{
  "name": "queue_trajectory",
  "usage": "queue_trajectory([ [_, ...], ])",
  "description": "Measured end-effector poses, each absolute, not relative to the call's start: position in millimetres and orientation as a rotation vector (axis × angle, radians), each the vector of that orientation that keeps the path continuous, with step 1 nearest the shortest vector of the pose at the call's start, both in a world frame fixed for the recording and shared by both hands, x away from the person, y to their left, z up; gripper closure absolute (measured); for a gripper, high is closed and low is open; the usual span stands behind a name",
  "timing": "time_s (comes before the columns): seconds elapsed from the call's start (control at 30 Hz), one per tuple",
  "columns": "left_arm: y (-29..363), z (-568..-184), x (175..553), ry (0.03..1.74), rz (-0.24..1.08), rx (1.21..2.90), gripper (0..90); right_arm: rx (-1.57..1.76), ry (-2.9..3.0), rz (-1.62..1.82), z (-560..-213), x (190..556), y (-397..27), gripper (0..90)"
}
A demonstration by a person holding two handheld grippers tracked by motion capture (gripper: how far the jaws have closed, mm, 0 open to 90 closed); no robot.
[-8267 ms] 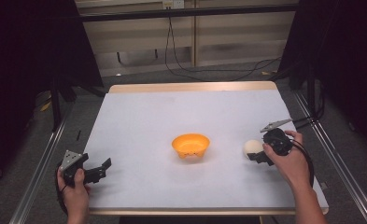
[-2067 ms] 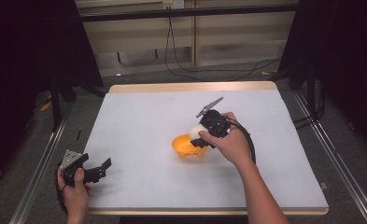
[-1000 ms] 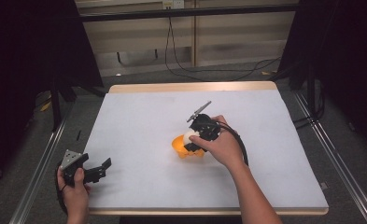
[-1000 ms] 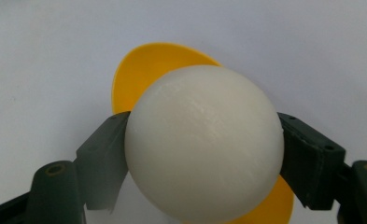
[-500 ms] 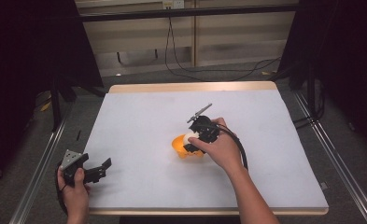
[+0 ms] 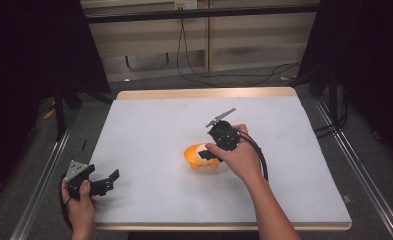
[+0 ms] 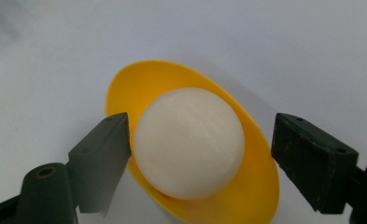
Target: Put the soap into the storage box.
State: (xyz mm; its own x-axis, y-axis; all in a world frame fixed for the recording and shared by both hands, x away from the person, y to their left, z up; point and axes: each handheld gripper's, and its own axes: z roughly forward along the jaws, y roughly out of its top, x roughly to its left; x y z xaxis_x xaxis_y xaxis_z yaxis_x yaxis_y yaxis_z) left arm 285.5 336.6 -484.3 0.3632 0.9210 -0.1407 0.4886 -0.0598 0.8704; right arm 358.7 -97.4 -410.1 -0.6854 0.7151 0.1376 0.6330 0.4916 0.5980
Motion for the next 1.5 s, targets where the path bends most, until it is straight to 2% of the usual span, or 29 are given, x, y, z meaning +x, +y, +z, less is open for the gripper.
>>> queue_trajectory([
  [0.23, 336, -484, 285, 1.263, 0.592, 1.698, 0.9, 1.204, 2.564, 0.981, -413, 355, -113, 14.8],
  [0.67, 337, -484, 286, 1.259, 0.601, 1.707, 0.9, 1.218, 2.497, 1.043, -416, 342, -149, 0.0],
  [1.5, 336, -484, 285, 1.26, 0.594, 1.702, 0.9, 1.349, 2.324, 1.005, -431, 321, -204, 0.0],
])
